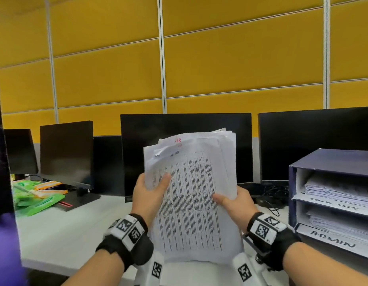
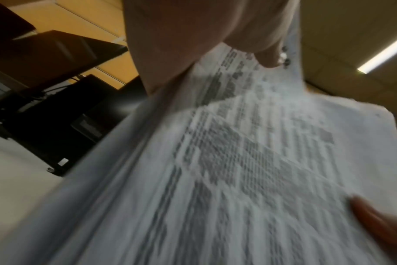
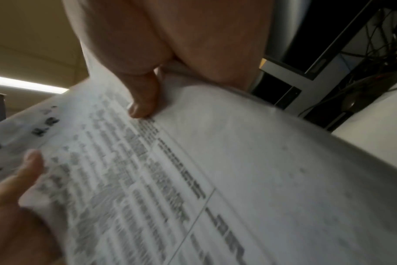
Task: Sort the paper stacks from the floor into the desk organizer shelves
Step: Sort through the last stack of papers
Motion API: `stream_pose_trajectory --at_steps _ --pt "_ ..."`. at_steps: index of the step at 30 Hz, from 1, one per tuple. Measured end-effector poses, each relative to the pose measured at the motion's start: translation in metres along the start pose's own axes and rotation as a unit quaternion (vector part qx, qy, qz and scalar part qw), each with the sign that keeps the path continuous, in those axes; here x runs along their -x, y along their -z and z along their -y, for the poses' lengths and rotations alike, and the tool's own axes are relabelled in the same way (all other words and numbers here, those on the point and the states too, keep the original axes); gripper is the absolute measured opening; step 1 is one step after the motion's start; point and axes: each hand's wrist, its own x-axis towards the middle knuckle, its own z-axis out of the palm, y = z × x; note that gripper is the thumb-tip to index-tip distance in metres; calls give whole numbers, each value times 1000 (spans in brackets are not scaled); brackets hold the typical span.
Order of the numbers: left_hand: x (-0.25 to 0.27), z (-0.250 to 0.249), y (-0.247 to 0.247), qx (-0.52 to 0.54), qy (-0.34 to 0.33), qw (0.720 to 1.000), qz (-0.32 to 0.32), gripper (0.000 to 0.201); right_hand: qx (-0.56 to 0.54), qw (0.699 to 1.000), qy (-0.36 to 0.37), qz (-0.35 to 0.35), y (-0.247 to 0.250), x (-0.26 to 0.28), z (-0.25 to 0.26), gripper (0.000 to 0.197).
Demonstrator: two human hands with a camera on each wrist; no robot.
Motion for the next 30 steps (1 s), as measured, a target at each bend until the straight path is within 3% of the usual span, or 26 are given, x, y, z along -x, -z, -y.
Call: stream_pose_trajectory --at_steps 2,4,6,8,13,16,19,24,26,28,30 --pt "-12 -5 11 41 -8 999 4 73 -39 998 -9 46 11 -4 -2 50" --pt "-21 -12 18 64 -24 998 18 85 -72 992 -15 99 18 -6 -3 83" --pt "-26 -18 22 91 -16 994 56 99 -107 983 -16 148 20 -6 -4 96" --pt "-26 -19 26 113 -13 989 91 110 -135 971 -24 193 22 -7 -3 92" --pt "-24 -18 40 135 -26 981 139 101 -145 955 -25 256 20 -8 3 73" --pt "-24 -23 40 141 -7 978 155 91 -137 958 -32 250 20 -10 6 74" --pt "-21 -29 36 133 23 982 130 77 -93 979 -29 180 18 -11 12 78" --pt "-15 -28 3 71 3 997 -4 11 51 998 28 -12 -9 -6 22 33" --pt "-10 -23 -12 39 -24 999 -30 9 70 997 41 7 -22 -1 21 35" --pt "-7 -19 -16 26 -31 999 -30 20 87 994 50 49 -26 5 24 40" --pt "-10 -19 -7 30 -39 998 -43 33 63 995 76 19 -19 2 31 47"
